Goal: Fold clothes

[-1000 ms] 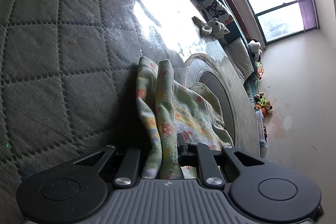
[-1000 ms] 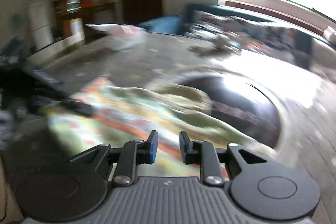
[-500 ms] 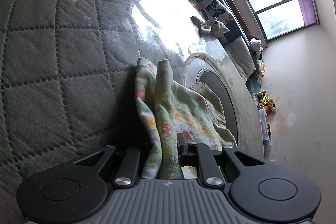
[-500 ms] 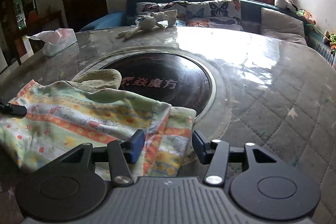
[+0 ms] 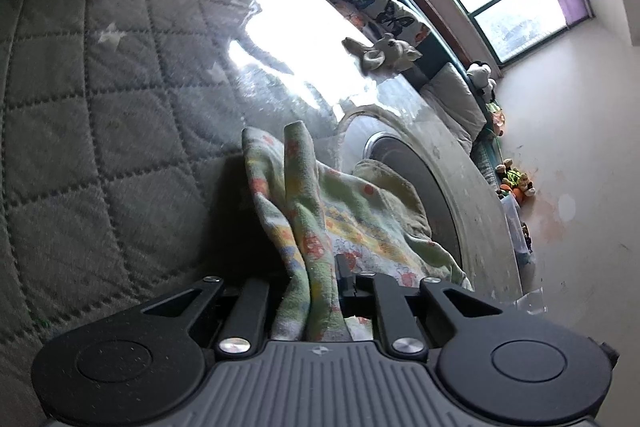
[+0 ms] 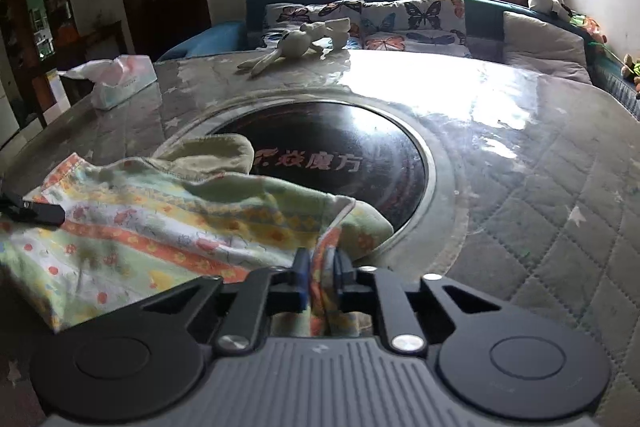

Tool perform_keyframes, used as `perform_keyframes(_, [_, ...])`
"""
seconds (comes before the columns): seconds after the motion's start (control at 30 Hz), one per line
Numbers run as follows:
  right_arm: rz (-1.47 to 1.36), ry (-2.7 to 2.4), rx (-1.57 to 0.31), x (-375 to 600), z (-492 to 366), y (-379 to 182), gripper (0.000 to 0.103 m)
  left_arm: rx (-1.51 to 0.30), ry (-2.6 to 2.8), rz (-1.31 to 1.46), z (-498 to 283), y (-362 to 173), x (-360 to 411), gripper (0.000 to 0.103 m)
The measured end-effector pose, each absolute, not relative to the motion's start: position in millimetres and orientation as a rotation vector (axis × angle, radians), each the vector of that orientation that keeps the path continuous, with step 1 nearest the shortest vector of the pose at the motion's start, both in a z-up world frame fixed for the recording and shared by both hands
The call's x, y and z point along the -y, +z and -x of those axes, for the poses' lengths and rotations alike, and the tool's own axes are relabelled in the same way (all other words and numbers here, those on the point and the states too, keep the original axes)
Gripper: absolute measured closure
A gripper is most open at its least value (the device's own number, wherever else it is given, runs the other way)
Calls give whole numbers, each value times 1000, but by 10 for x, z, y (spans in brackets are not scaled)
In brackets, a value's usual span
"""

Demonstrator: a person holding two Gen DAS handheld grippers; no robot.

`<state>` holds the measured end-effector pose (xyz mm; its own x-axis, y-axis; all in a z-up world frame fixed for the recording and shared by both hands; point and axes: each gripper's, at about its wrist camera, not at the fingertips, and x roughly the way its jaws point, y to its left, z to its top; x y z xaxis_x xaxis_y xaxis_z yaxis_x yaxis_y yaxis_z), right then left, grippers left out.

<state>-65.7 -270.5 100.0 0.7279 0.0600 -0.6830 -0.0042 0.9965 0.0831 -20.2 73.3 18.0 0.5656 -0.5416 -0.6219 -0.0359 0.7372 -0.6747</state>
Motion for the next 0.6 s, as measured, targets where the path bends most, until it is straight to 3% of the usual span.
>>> perform_keyframes(0.6, [46, 259, -580, 1817, 336, 1759, 97, -741, -235, 675, 539, 739, -1591, 93])
